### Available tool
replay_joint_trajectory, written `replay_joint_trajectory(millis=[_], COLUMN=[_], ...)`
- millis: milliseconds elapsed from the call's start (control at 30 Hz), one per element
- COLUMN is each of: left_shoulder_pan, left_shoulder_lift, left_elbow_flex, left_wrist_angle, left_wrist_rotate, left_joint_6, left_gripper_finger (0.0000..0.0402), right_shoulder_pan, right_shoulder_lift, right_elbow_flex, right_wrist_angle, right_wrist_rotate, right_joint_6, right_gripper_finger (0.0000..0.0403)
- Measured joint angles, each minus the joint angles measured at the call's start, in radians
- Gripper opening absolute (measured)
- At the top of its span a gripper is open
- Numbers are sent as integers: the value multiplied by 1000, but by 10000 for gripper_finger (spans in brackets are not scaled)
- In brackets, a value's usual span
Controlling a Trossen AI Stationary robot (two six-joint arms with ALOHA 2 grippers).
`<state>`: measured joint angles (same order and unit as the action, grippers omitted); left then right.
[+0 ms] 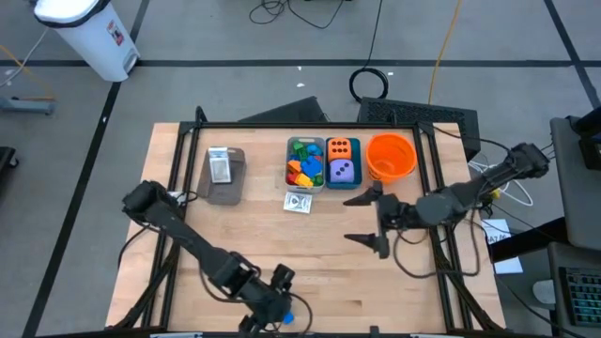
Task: Pick & Place Toys
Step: Put the blue game piece into the gray bin
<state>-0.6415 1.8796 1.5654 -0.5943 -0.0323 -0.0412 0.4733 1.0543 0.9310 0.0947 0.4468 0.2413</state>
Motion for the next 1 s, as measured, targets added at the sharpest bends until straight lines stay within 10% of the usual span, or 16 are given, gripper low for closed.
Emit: replay_joint_trajectory(millis=[333,1000], left_shoulder_pan=[21,31], left_shoulder_lift=[123,206], left_elbow_flex=[0,-1], left_wrist_angle=[16,116], left_wrist_rotate=[60,141], left_joint_6=[175,328], left_gripper_finger=[289,290], right_shoulder_pan=[140,153], right_shoulder_lift=[-46,-45], right_elbow_flex=[0,0], right_wrist_angle=[-55,-105], right_wrist_rotate=[260,267], right_joint_6=[-52,-44], right_gripper_finger=[396,396])
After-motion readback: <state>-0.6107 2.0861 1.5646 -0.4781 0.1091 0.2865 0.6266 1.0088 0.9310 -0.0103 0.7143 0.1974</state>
